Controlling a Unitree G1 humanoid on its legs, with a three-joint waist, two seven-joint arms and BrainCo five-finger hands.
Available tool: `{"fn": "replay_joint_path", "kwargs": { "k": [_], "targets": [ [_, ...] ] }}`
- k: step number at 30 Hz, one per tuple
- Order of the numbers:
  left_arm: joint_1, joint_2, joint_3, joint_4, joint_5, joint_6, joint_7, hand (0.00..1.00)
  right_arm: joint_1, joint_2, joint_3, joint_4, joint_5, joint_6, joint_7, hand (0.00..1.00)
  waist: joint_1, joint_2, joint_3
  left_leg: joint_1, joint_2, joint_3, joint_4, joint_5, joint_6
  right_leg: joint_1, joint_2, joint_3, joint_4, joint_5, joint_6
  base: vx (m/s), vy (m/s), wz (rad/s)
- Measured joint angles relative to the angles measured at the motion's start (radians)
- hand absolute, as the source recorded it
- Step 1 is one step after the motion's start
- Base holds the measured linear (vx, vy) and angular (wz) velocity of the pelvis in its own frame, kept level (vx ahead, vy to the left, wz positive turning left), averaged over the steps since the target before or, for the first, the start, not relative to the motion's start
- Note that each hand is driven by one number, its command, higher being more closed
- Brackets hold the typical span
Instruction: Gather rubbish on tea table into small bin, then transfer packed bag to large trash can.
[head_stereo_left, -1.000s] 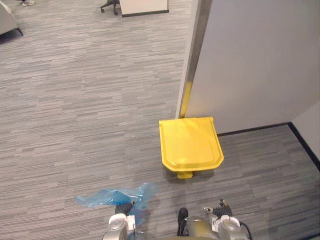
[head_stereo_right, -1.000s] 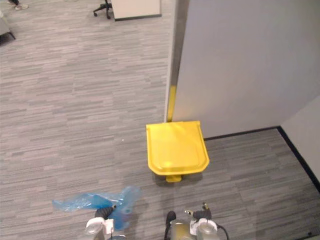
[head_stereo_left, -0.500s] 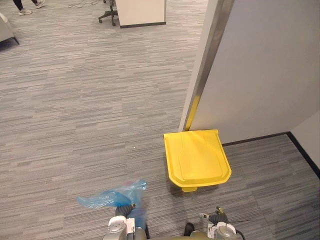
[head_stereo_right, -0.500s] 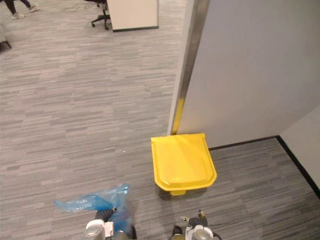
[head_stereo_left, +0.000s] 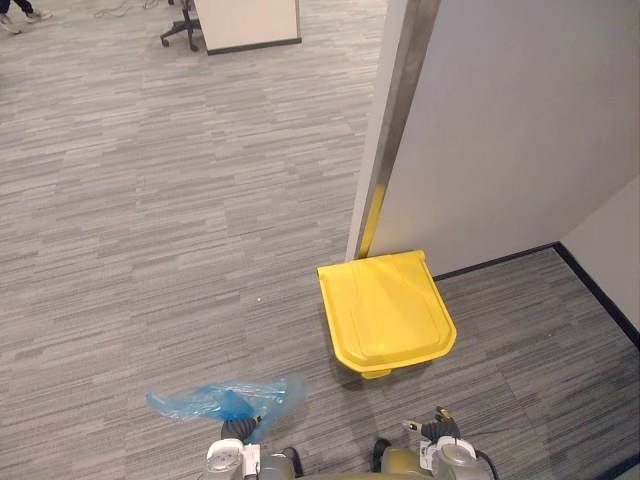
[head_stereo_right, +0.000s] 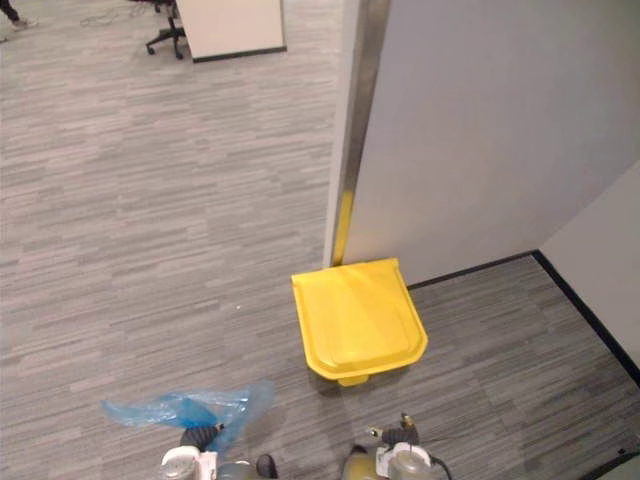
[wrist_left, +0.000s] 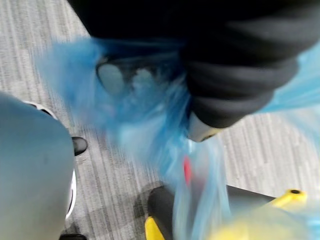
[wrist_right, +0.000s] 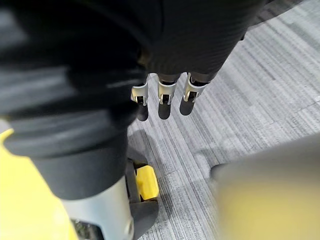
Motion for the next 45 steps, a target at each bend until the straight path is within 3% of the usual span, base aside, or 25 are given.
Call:
{"fn": "replay_joint_path", "kwargs": {
  "k": [2,3,6,7,8,9,11,14,17,21,26,29,32,35,38,39,40,41,42,43,44,45],
  "targets": [
    [-0.009,0.001,0.002,-0.002,0.0,-0.001,-0.001,1.0,-0.017,0.006,0.0,-0.005,-0.003,0.001,-0.001,0.0,0.0,-0.003,0.015,0.0,0.023,0.0,0.054,-0.035,-0.007,-0.056,0.009,-0.065,-0.108,0.072,-0.005,0.12,-0.016,0.07],
    [-0.018,0.003,0.011,-0.01,-0.001,-0.002,0.0,1.0,-0.025,0.011,0.003,-0.015,-0.005,0.002,-0.003,0.0,0.003,-0.014,0.034,0.0,0.038,0.014,0.129,-0.079,-0.028,-0.073,0.011,-0.119,-0.205,0.107,-0.017,0.16,-0.101,0.07],
    [-0.021,0.003,0.019,-0.023,-0.001,-0.008,0.001,1.0,-0.02,0.021,0.014,-0.037,-0.008,0.007,-0.01,0.0,0.005,-0.031,0.045,0.002,0.039,0.021,0.254,-0.167,-0.067,-0.077,0.01,-0.135,-0.216,0.079,-0.031,0.23,-0.164,-0.07],
    [-0.04,-0.012,0.019,-0.022,-0.001,-0.008,0.002,1.0,-0.033,0.011,0.015,-0.039,-0.008,0.01,-0.011,0.0,0.014,-0.005,0.061,-0.001,0.069,0.016,0.301,-0.201,-0.088,-0.081,0.029,-0.142,-0.198,0.1,-0.06,0.28,-0.172,-0.21],
    [-0.049,-0.026,0.017,-0.023,-0.001,-0.008,0.001,1.0,-0.046,0.005,0.013,-0.045,-0.008,0.01,-0.012,0.0,0.016,0.019,0.073,-0.012,0.085,0.006,0.314,-0.211,-0.091,-0.087,0.041,-0.145,-0.185,0.098,-0.061,0.22,-0.142,-0.1],
    [-0.075,-0.044,0.017,-0.024,-0.001,-0.008,0.0,1.0,-0.054,0.002,0.01,-0.064,-0.008,0.012,-0.013,0.0,0.012,0.026,0.095,-0.018,0.088,-0.011,0.312,-0.219,-0.094,-0.103,0.047,-0.139,-0.157,0.099,-0.061,0.15,-0.142,0.24],
    [-0.093,-0.059,0.016,-0.025,-0.001,-0.007,-0.001,1.0,-0.053,0.004,0.007,-0.078,-0.008,0.013,-0.013,0.0,0.016,0.019,0.108,-0.016,0.105,-0.038,0.318,-0.244,-0.104,-0.132,0.06,-0.131,-0.07,0.07,-0.067,0.13,-0.133,0.23],
    [-0.098,-0.051,0.022,-0.026,0.001,-0.006,0.0,1.0,-0.042,0.009,0.002,-0.09,-0.006,0.013,-0.012,0.0,0.022,0.013,0.106,-0.02,0.144,-0.089,0.346,-0.273,-0.131,-0.168,0.07,-0.157,0.06,-0.037,-0.069,0.14,-0.135,0.22],
    [-0.116,-0.054,0.046,-0.034,0.001,-0.007,0.001,1.0,-0.038,0.017,0.0,-0.121,-0.008,0.017,-0.011,0.0,0.025,0.013,0.098,-0.07,0.157,-0.117,0.345,-0.276,-0.133,-0.218,0.066,-0.18,0.098,-0.067,-0.073,0.09,-0.103,0.19],
    [-0.13,-0.056,0.058,-0.055,0.009,-0.007,0.0,1.0,-0.045,0.012,0.043,-0.144,-0.03,0.021,-0.011,0.0,0.022,0.019,0.097,-0.105,0.167,-0.138,0.325,-0.251,-0.167,-0.244,0.061,-0.21,0.104,-0.066,-0.078,0.08,-0.058,0.17],
    [-0.138,-0.061,0.055,-0.111,0.01,-0.009,-0.003,1.0,-0.106,0.018,0.208,-0.163,-0.052,0.023,-0.002,0.0,0.031,0.029,0.093,-0.193,0.18,-0.193,0.341,-0.22,-0.142,-0.271,0.043,-0.263,0.089,-0.06,-0.085,0.0,-0.073,0.34],
    [-0.158,-0.054,0.045,-0.125,0.009,-0.009,0.0,1.0,-0.179,0.015,0.287,-0.225,-0.085,0.02,0.0,0.0,0.059,0.031,0.088,-0.255,0.188,-0.228,0.339,-0.213,-0.151,-0.31,0.039,-0.291,0.089,-0.056,-0.081,-0.04,-0.106,0.32],
    [-0.171,-0.034,0.008,-0.176,-0.006,-0.012,0.005,1.0,-0.346,-0.04,0.296,-0.233,-0.082,0.02,-0.004,0.0,0.08,0.03,0.091,-0.31,0.194,-0.275,0.328,-0.188,-0.168,-0.337,0.044,-0.325,0.08,-0.049,-0.079,-0.06,-0.179,0.33],
    [-0.173,-0.012,-0.012,-0.216,-0.051,-0.047,0.026,1.0,-0.515,-0.121,0.289,-0.235,-0.063,0.008,-0.026,0.0,0.091,0.022,0.094,-0.331,0.217,-0.291,0.298,-0.168,-0.181,-0.358,0.064,-0.339,0.065,-0.046,-0.078,-0.05,-0.182,0.08],
    [-0.175,0.01,-0.041,-0.25,-0.084,-0.054,0.028,1.0,-0.611,-0.188,0.289,-0.232,-0.032,0.012,-0.043,0.0,0.098,0.003,0.104,-0.336,0.227,-0.31,0.252,-0.157,-0.156,-0.362,0.106,-0.346,-0.005,-0.052,-0.045,-0.06,-0.184,-0.09],
    [-0.176,0.013,-0.045,-0.255,-0.089,-0.057,0.029,1.0,-0.631,-0.198,0.289,-0.232,-0.02,0.011,-0.047,0.0,0.098,-0.003,0.108,-0.354,0.222,-0.317,0.276,-0.162,-0.141,-0.362,0.118,-0.345,-0.029,-0.069,0.006,-0.08,-0.168,-0.2],
    [-0.183,0.005,-0.064,-0.269,-0.096,-0.062,0.038,1.0,-0.674,-0.225,0.287,-0.232,0.006,0.014,-0.051,0.0,0.096,0.021,0.127,-0.393,0.237,-0.337,0.312,-0.169,-0.088,-0.438,0.128,-0.226,0.203,-0.076,-0.059,-0.04,-0.122,0.06],
    [-0.181,0.014,-0.064,-0.282,-0.1,-0.07,0.038,1.0,-0.682,-0.232,0.283,-0.232,0.013,0.016,-0.058,0.0,0.076,-0.011,0.141,-0.39,0.212,-0.342,0.323,-0.16,-0.143,-0.43,0.13,-0.039,0.301,-0.038,-0.129,-0.02,-0.184,0.37],
    [-0.183,0.018,-0.064,-0.293,-0.108,-0.074,0.044,1.0,-0.699,-0.245,0.284,-0.225,0.026,0.017,-0.059,0.0,0.073,-0.032,0.157,-0.375,0.207,-0.352,0.324,-0.145,-0.184,-0.389,0.119,-0.032,0.236,-0.057,-0.124,0.01,-0.134,0.27],
    [-0.181,0.03,-0.076,-0.308,-0.111,-0.077,0.043,1.0,-0.731,-0.246,0.282,-0.214,0.042,0.018,-0.06,0.0,0.079,-0.032,0.158,-0.393,0.207,-0.357,0.329,-0.138,-0.173,-0.368,0.139,-0.055,0.16,-0.003,-0.12,0.02,-0.125,0.17],
    [-0.176,0.038,-0.091,-0.308,-0.117,-0.077,0.042,1.0,-0.751,-0.255,0.273,-0.212,0.053,0.017,-0.061,0.0,0.073,-0.036,0.161,-0.401,0.194,-0.358,0.324,-0.127,-0.154,-0.36,0.136,-0.072,0.122,0.033,-0.163,0.03,-0.042,-0.01],
    [-0.174,0.036,-0.103,-0.32,-0.122,-0.077,0.042,1.0,-0.765,-0.262,0.261,-0.206,0.057,0.017,-0.064,0.0,0.073,-0.038,0.162,-0.4,0.191,-0.356,0.307,-0.112,-0.16,-0.357,0.136,-0.075,0.117,0.048,-0.176,0.02,-0.036,0.16]
  ]
}}
